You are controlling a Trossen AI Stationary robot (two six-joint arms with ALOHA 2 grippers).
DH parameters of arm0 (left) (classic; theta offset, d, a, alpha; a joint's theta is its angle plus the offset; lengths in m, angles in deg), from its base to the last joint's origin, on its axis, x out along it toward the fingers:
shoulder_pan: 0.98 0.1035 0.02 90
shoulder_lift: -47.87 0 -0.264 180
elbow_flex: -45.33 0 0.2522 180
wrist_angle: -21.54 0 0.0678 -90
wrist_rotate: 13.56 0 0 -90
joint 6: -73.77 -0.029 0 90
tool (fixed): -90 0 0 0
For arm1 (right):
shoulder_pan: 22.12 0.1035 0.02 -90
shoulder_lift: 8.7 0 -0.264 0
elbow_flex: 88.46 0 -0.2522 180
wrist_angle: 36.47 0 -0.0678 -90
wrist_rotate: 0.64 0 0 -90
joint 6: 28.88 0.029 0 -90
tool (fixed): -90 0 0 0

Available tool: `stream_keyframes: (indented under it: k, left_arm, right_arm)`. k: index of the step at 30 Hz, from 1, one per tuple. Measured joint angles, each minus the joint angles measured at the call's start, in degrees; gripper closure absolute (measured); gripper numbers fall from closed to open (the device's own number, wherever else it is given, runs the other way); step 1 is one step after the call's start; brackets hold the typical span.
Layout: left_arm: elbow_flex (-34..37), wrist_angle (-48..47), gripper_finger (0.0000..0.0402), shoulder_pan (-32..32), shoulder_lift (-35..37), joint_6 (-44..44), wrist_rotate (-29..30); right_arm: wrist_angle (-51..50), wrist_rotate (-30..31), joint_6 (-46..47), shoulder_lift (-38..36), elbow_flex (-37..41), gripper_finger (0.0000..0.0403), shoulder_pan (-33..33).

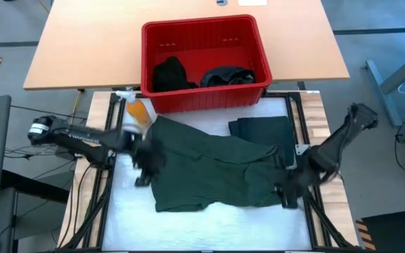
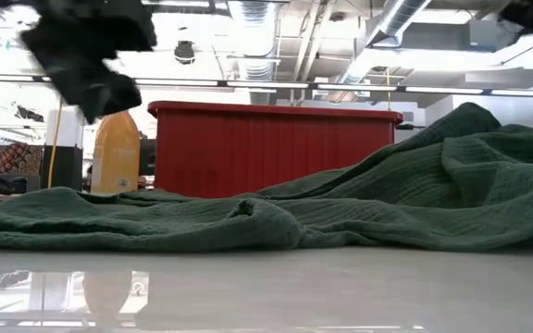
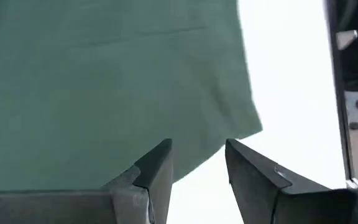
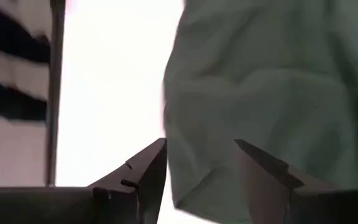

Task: Fold Laundry from Bin
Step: Fold the green polo shirt

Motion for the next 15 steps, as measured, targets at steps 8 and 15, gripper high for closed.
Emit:
stream_keyframes:
  k: [8,15]
  left_arm:
    - [7.7,24.8,0.0267,-19.5,-1.2,0.9,18.6]
    - [11.9,28.0,0.0267,-23.2,-5.0,5.9,20.5]
  right_arm:
    - [0.0,0.6,7.1,11.8,0.0,0.0196,4.7]
    - [0.6,0.6,6.8,15.6,0.0,0.0196,4.4]
